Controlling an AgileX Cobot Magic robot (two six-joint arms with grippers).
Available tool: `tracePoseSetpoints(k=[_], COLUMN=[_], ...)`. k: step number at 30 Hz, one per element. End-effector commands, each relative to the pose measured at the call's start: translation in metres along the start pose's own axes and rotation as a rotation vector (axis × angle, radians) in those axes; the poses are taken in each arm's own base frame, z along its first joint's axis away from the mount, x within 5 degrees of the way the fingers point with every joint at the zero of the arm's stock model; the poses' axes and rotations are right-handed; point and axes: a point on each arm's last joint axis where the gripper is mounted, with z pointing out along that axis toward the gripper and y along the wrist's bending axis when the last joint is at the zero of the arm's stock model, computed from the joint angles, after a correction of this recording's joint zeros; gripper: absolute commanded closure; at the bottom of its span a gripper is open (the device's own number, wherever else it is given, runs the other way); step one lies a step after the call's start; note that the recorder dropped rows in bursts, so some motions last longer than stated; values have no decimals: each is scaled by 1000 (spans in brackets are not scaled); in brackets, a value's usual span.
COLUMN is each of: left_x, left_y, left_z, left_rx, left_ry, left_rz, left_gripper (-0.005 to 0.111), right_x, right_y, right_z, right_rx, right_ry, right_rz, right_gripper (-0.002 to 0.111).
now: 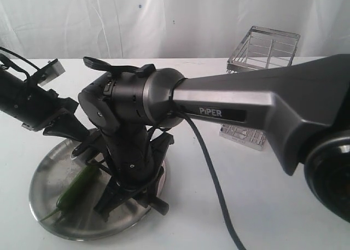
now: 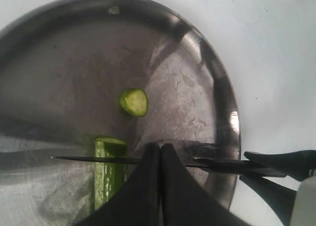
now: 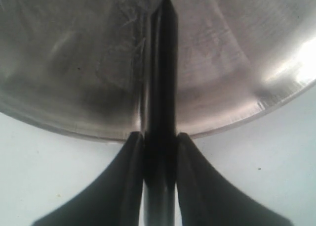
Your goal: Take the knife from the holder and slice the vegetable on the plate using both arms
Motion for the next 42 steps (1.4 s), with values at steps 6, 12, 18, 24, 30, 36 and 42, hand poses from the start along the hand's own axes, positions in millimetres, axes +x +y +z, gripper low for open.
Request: tracePoseSetpoints(k=[6,12,18,24,30,36,42], left_x=[5,16,20,20,22,32,30], left_y=[-6,-2,-2,-3,-7,12,17], left_z=[0,6,11,11,30,52,55], left_rx=[46,38,59,70,62,-45,-77], left_ry=[23,49,31,26,79,192,178], left_rz=[16,-12,-23,-12,19,-25,-50], left_gripper=[107,107,107,107,107,107,107], right_x=[0,0,0,0,0,0,0], right_y=[-1,-1,-1,-1,-1,-1,-1], right_z=[-3,-3,-3,-3,-3,-3,-3], right_rx=[5,5,5,5,5,5,5], right_ry=[-4,-4,-4,-4,-4,-4,-4], right_rz=[-5,-5,-5,-5,-5,-5,-3], right_gripper=[107,107,107,107,107,107,107])
